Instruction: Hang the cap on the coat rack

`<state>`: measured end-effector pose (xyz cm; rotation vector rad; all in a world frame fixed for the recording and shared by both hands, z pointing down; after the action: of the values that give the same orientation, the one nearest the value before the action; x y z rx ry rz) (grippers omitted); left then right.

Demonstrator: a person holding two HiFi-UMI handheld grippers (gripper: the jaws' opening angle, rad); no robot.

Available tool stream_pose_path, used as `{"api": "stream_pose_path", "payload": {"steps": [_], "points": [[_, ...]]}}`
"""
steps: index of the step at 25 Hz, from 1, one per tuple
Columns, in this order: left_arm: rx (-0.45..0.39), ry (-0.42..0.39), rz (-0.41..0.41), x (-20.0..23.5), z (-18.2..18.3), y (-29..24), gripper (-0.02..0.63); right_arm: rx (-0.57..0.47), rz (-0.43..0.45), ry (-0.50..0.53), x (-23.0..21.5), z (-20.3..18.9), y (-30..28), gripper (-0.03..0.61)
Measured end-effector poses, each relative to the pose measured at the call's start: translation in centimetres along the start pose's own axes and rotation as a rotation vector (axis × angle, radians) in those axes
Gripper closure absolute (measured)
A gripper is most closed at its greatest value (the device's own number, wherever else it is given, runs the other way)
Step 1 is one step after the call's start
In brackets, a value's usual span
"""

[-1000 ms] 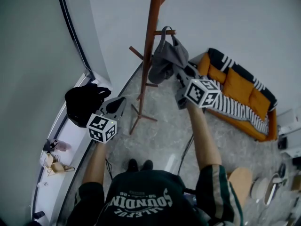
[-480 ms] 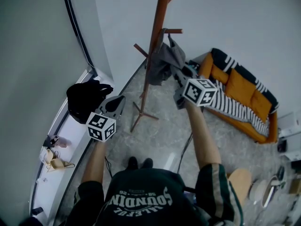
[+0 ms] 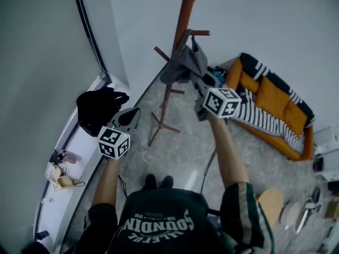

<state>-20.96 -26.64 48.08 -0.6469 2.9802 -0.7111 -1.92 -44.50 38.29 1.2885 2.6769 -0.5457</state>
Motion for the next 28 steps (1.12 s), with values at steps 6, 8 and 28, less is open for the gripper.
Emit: {"api": "stream_pose_path", "payload": {"steps": [6,8,28], "points": [[0.000,-0.004,-0.008,0.0,-0.2,0.1,0.614,-0.003,-0.045,0.007,-0.2,-1.8,1.1,0.469],[-0.002,-0.008,-0.012,-0.2,-0.2,-0.1,0.614,-0.009,-0.051,0.012,-0.1,-2.5,2.0,0.469],[-0.022,-0.027,-0.092,-3.8,-0.5,-2.3,0.614,-0.013,-0.196,0.175,2.9,-13.2,10.3,0.578]]}}
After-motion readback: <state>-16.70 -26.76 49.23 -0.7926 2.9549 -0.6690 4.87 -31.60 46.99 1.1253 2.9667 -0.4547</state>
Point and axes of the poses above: the fingertips, and each gripper's own axes: y backward along the fingers, x to its left, z out of its top, the point moved 3 cm from there along y, backward along the fingers, and after that the axes turned 12 degrees about x, right-handed, at the moved point
